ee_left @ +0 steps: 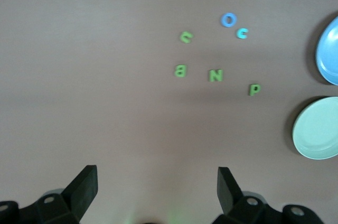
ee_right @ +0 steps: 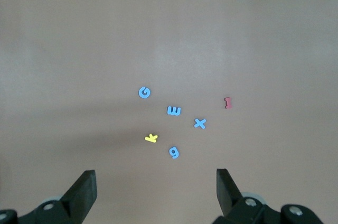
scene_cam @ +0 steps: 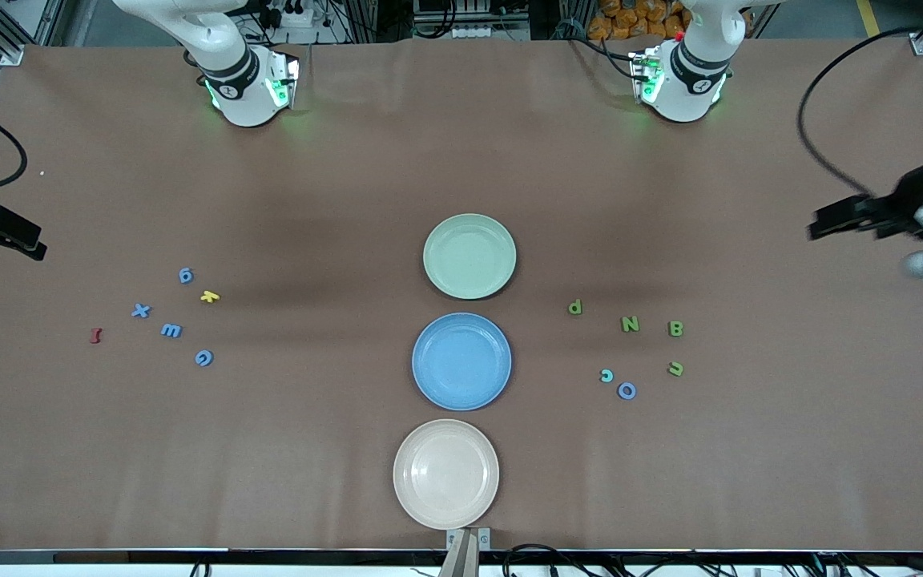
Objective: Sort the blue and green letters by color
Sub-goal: 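Reach the left gripper to green p while the right gripper reaches blue E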
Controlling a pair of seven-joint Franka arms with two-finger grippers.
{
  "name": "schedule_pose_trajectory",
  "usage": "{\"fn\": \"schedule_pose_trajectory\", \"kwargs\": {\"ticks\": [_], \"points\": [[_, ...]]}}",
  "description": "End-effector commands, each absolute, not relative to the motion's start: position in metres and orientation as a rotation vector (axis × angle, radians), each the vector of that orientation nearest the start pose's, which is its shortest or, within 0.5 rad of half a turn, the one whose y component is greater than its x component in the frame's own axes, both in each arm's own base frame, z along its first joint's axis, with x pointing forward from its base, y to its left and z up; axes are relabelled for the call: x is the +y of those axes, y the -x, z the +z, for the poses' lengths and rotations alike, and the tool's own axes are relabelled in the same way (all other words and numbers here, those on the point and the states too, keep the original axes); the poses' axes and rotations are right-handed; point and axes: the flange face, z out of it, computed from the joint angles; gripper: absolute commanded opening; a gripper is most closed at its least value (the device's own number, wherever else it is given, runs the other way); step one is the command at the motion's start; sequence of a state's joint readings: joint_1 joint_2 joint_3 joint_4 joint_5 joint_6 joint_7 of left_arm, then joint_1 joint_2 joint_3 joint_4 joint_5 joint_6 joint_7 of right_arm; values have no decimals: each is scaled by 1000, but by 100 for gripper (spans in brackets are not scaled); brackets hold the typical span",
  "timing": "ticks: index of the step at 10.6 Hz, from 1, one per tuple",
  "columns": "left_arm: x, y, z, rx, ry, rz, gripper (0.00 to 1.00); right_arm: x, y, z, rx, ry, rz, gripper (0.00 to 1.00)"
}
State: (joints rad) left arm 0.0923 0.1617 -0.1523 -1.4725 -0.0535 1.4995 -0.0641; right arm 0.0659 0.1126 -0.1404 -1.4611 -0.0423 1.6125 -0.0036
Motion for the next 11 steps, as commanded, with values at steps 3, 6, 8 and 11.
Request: {"fn": "schedule_pose_trajectory", "kwargs": {"ticks": [3,6,8,11], "points": [[-154,-622,499,35,3223,224,100,-64,-615,565,169,3157,-47,100],[-223,-627,448,-92,3209,218,100,-82,-609,488,236,3143,-33,100],[-249,-633,413,-155,3217,194,100,-101,-601,441,300,3123,-42,100],[-259,-625,347,-118,3179,89,100,-106,-591,371,385,3056,3,100]]}}
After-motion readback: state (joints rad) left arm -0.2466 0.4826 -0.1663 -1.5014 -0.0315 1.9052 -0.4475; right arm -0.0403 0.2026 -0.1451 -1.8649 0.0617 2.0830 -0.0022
